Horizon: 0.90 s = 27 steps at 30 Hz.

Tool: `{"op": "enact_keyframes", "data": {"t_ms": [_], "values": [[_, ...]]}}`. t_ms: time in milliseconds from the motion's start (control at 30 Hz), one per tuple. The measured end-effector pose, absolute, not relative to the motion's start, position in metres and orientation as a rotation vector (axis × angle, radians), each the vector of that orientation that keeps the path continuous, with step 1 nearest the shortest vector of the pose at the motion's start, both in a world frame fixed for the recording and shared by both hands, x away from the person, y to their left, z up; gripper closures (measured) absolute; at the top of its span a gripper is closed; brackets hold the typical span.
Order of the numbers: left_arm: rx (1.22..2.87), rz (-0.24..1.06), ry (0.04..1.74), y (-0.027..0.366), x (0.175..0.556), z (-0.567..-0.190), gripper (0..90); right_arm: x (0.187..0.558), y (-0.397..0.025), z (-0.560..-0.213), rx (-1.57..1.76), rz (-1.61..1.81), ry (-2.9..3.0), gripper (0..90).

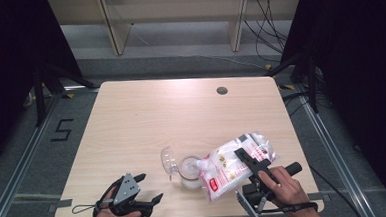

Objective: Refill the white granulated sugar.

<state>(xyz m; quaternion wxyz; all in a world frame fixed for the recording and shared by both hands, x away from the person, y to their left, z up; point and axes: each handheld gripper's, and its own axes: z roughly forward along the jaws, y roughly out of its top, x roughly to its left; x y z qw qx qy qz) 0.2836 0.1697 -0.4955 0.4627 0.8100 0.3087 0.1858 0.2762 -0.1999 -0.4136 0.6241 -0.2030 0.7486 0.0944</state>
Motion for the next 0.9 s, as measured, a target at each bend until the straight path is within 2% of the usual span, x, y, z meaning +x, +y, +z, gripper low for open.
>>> {"op": "enact_keyframes", "data": {"t_ms": [133, 900], "values": [[2.000, 0.465, 0.743, 0.170, 0.284, -0.495, 15.5, 0.278, -0.205, -0.418, -0.379, 0.277, 1.766, 72.8], [1.989, 0.448, 0.777, 0.169, 0.283, -0.496, 15.5, 0.272, -0.192, -0.411, -0.503, 0.196, 1.708, 72.7]]}}
